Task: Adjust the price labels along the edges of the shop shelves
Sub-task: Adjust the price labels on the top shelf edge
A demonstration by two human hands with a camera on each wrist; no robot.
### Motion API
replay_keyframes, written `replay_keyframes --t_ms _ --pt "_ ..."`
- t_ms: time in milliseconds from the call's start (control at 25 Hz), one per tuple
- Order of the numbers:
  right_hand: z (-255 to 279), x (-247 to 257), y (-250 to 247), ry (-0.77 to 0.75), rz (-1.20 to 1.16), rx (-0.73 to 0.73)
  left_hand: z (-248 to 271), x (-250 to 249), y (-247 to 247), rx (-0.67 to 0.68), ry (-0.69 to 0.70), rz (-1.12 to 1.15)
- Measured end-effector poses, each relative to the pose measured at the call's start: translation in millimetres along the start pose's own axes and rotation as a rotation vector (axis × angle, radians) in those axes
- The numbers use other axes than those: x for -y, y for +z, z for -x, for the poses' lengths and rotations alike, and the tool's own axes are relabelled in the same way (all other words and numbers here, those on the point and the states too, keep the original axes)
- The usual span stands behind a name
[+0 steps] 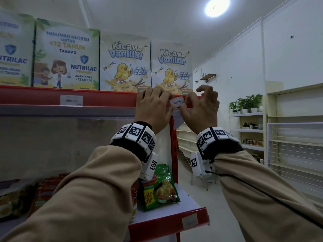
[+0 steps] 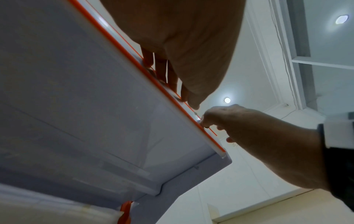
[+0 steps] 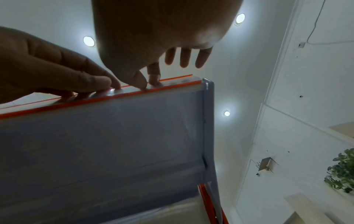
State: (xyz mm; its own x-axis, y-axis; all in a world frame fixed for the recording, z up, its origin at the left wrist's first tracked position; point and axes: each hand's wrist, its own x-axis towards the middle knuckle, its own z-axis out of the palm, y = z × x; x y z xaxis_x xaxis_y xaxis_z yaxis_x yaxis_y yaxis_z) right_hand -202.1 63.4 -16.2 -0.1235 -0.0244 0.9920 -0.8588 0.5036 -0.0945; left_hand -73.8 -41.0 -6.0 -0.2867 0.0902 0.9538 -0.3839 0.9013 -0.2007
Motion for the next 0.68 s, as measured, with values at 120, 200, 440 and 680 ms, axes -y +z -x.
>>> replay_keyframes --t_ms 120,200,440,680 --pt "0 2 5 0.007 -0.051 0.007 1 -1 -2 0.013 -0.005 -0.031" --pt "6 -2 10 0.024 -0.076 -0.038 -1 -1 -3 0.02 -0.008 -0.046" --pt "7 -15 11 -0.005 -0.053 -0.052 -9 -17 -4 0.018 -0.124 -0.079" --pt "-5 -13 4 0.02 -0.099 0.027 -6 -32 2 0.019 -0.207 -0.149"
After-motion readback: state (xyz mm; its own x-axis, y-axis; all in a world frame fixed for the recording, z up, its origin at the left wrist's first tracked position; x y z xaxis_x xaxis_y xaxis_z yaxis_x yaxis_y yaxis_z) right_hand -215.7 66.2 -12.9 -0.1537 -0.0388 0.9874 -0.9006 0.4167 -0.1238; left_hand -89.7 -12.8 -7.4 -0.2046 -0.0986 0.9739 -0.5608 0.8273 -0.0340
